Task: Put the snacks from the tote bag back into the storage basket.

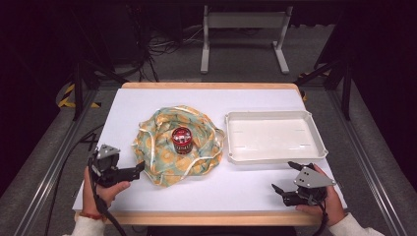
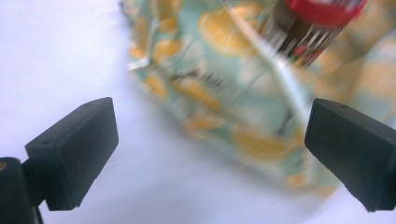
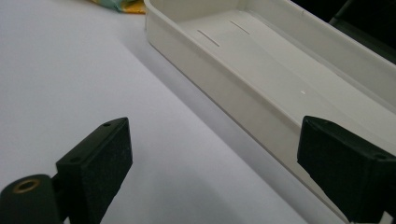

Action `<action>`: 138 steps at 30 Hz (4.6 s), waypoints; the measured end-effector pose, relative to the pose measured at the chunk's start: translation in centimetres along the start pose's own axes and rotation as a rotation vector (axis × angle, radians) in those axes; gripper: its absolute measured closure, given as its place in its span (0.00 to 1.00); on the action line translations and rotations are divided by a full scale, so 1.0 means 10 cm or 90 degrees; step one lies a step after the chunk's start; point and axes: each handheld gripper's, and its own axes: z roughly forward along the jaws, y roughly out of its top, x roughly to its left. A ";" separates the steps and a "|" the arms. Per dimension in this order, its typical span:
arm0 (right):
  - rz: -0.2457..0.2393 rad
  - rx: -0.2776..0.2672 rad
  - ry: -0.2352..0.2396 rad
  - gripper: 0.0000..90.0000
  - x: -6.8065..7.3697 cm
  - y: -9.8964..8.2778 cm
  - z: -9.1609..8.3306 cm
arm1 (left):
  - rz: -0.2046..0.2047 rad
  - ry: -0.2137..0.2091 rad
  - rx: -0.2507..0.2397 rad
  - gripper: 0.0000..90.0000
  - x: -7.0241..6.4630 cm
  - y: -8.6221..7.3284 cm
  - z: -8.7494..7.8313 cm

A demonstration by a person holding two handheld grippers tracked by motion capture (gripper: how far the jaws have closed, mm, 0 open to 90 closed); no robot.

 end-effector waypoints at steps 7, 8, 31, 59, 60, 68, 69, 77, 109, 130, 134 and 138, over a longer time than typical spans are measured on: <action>-0.010 -0.006 -0.004 0.12 0.03 0.03 -0.01 | 0.086 -0.023 0.000 0.05 0.02 -0.28 0.12; -0.009 -0.008 -0.003 0.12 0.03 0.04 -0.01 | 0.091 -0.027 -0.006 0.06 0.02 -0.29 0.13; -0.009 0.000 0.002 0.12 0.02 0.03 0.02 | 0.041 -0.045 0.027 0.07 -0.14 -0.16 0.18; -0.012 0.010 0.005 0.12 0.03 0.01 0.05 | 0.027 -0.050 0.095 0.07 -0.66 0.61 0.23; -0.013 0.010 0.005 0.12 0.03 0.01 0.05 | 0.029 -0.047 0.096 0.07 -0.67 0.63 0.25; -0.013 0.011 0.007 0.12 0.03 0.01 0.04 | 0.041 -0.055 0.099 0.07 -0.77 0.75 0.34; -0.014 0.012 0.007 0.12 0.04 0.01 0.05 | 0.037 -0.056 0.101 0.07 -0.78 0.77 0.35; -0.015 0.014 0.008 0.12 0.03 0.01 0.05 | 0.038 -0.057 0.111 0.07 -0.85 0.89 0.44; -0.018 0.023 0.015 0.12 0.04 0.00 0.07 | -0.095 -0.016 0.229 0.16 -0.93 1.30 1.26; -0.019 0.029 0.019 0.12 0.05 -0.01 0.08 | -0.085 0.030 0.229 0.27 -1.02 1.33 1.30; -0.020 0.032 0.019 0.12 0.05 -0.01 0.08 | -0.078 0.029 0.228 0.28 -1.01 1.34 1.26; -0.020 0.032 0.018 0.12 0.05 -0.01 0.09 | -0.077 0.030 0.221 0.28 -1.00 1.37 1.20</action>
